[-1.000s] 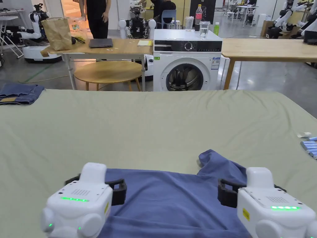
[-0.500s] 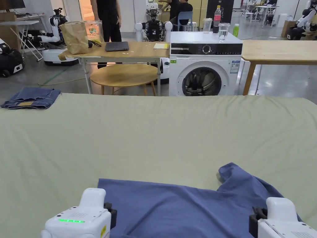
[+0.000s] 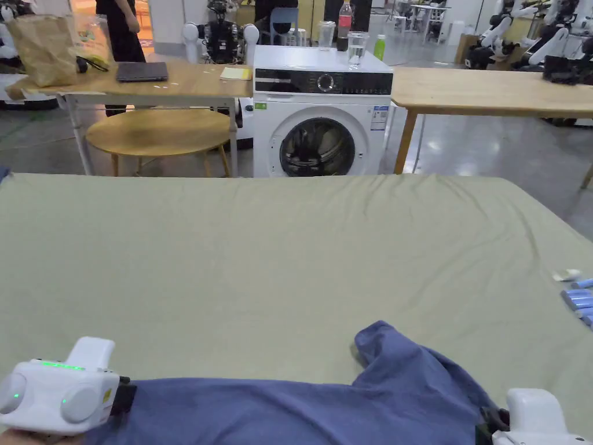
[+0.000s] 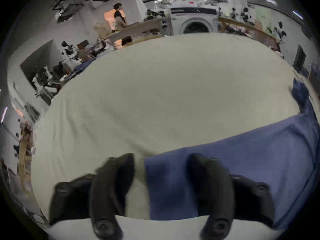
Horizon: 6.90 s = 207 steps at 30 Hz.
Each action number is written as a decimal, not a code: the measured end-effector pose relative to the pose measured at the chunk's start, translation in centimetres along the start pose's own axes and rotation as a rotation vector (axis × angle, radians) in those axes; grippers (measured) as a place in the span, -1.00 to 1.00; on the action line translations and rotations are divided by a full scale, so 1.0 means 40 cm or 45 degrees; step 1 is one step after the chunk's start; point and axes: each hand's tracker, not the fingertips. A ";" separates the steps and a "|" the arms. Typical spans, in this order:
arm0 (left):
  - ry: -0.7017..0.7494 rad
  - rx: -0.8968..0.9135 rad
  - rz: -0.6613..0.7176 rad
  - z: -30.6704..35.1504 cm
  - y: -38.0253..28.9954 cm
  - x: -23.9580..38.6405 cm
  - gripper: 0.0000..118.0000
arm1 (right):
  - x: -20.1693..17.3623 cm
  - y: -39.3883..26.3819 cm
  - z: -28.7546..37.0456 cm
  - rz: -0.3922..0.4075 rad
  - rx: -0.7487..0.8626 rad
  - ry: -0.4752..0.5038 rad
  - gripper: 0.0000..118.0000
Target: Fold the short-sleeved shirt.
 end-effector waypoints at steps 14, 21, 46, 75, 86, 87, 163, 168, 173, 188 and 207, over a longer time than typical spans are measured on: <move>-0.035 0.161 -0.062 0.233 0.027 0.065 -1.00 | 0.058 0.086 -0.395 0.036 -0.441 0.053 -0.81; -0.027 0.224 -0.036 0.297 -0.011 0.068 -1.00 | 0.075 0.123 -0.205 0.025 -0.171 0.063 -0.99; -0.038 0.332 0.164 0.669 -0.574 0.118 0.18 | 0.159 -0.307 0.383 -0.075 -0.101 0.099 -0.10; -0.378 0.454 0.638 0.571 -0.602 -0.036 0.99 | -0.218 -0.195 0.407 -0.016 0.347 0.213 -1.00; -1.212 0.254 1.208 0.261 -0.748 -0.129 0.82 | -0.264 -0.175 0.401 -0.045 0.281 0.239 -1.00; -1.336 0.199 1.254 0.243 -0.744 -0.100 0.46 | -0.269 -0.171 0.399 -0.051 0.283 0.236 -1.00; -0.937 0.239 1.111 0.335 -0.690 0.066 1.00 | -0.234 -0.187 0.347 0.070 0.117 0.391 -1.00; -1.349 0.299 1.356 0.242 -0.698 0.111 0.99 | -0.256 -0.182 0.357 0.119 0.130 0.387 -1.00; -1.302 0.129 1.287 0.197 -0.644 0.215 -0.28 | -0.243 -0.165 0.362 0.118 0.148 0.378 -1.00; -0.641 0.602 0.704 0.465 -0.539 0.021 -0.91 | -0.215 -0.173 0.369 0.088 0.162 0.346 -1.00; -0.706 0.545 -0.535 0.517 -0.437 0.767 0.37 | 0.025 -0.245 0.367 -0.013 0.132 0.170 -1.00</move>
